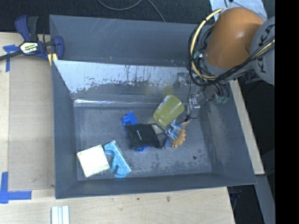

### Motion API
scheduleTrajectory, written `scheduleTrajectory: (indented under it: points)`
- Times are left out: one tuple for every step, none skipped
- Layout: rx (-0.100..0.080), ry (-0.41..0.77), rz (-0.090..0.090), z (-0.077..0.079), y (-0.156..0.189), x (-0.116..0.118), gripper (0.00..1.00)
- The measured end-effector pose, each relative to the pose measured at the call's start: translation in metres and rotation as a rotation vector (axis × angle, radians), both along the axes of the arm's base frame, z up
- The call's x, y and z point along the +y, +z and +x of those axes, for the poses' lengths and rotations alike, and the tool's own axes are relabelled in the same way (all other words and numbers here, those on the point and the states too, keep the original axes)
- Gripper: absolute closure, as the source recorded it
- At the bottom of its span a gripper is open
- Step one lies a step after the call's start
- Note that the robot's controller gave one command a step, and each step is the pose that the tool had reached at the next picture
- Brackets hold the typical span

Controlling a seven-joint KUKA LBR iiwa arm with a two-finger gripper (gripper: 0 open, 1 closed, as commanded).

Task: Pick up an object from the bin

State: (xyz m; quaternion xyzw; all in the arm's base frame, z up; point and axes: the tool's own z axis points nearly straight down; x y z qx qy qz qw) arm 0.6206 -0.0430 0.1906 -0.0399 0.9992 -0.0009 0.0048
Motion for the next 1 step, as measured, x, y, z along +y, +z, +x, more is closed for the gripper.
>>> scheduleTrajectory:
  points:
    - [0.007, 0.073, 0.001, -0.0057, -0.0303, 0.0044, 0.0]
